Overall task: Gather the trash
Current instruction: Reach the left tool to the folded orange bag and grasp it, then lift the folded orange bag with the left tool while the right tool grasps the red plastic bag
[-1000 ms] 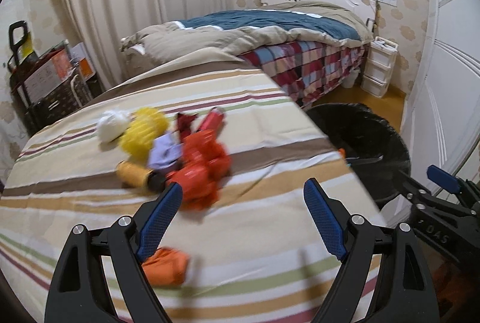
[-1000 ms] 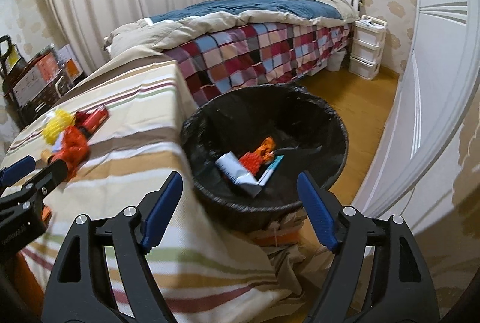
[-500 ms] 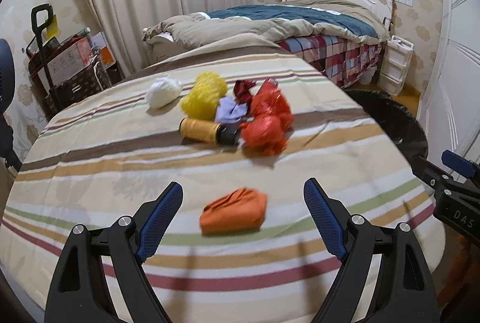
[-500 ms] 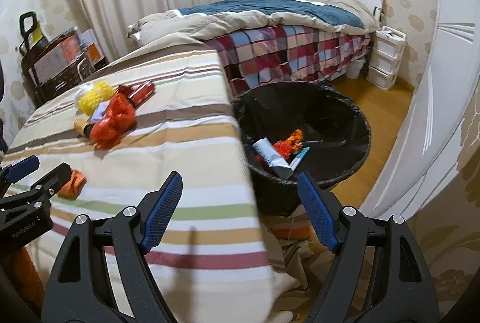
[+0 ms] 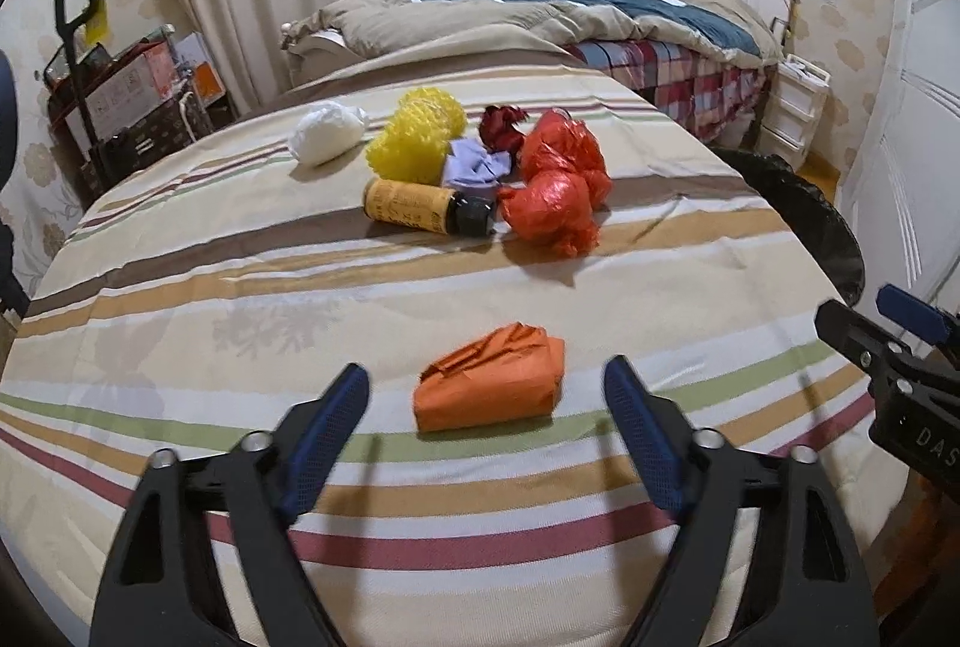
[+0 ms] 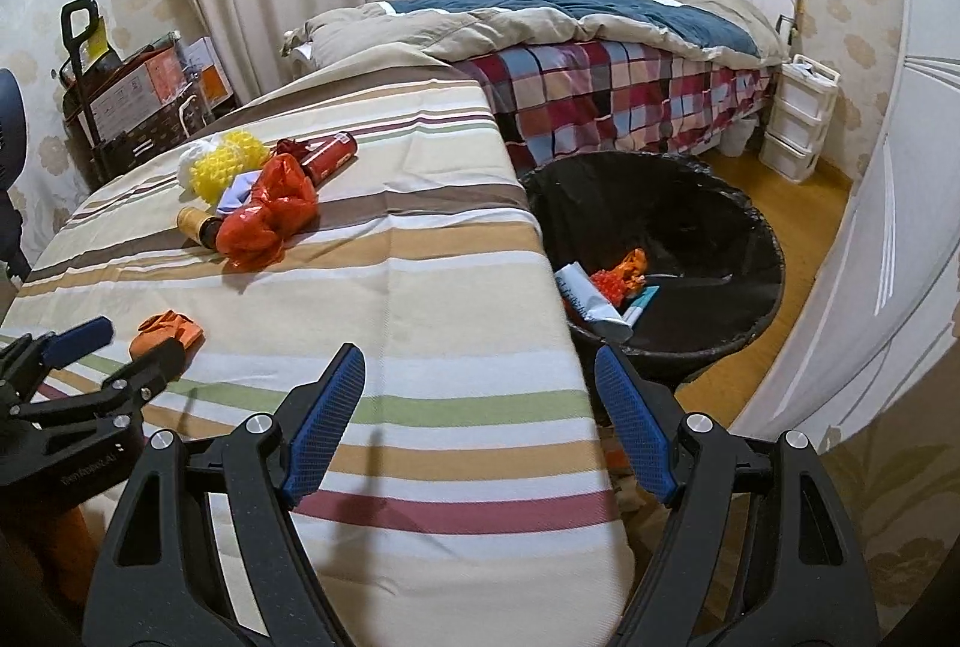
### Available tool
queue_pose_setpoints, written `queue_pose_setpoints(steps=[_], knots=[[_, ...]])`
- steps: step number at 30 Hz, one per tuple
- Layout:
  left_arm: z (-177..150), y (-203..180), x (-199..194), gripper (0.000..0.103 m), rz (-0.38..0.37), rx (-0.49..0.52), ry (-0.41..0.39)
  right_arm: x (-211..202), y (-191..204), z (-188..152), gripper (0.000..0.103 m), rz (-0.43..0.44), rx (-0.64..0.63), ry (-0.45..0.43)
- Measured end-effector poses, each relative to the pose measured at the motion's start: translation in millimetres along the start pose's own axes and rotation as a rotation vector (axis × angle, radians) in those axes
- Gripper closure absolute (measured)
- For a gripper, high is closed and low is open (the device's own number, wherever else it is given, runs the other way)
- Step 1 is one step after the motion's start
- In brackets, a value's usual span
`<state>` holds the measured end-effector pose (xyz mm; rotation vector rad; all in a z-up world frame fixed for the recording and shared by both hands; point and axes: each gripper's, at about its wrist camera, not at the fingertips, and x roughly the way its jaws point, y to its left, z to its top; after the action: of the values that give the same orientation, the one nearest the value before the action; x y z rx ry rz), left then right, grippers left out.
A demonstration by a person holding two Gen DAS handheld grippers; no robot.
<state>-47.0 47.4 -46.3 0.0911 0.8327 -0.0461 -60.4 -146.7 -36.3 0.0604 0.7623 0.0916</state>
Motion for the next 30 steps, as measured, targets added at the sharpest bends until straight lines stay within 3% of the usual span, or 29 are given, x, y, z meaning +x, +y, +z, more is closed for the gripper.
queue_pose_setpoints(steps=[6, 15, 21, 30], knots=[[-1.1, 3.0, 8.4, 0.049, -0.043, -0.009, 0.044, 2.4, 7.0, 1.5, 0.026, 0.005, -0.012, 0.003], [-0.7, 8.5, 6.1, 0.050, -0.070, -0.029, 0.035, 5.7, 16.4, 3.3, 0.026, 0.018, -0.034, 0.007], [4.5, 19.5, -2.6, 0.050, -0.017, -0.030, -0.023, 9.3, 29.5, 11.2, 0.026, 0.035, -0.060, 0.002], [16.7, 63.5, 3.0, 0.050, 0.038, -0.111, -0.032, 30.3, 63.4, 36.0, 0.026, 0.082, -0.107, 0.000]])
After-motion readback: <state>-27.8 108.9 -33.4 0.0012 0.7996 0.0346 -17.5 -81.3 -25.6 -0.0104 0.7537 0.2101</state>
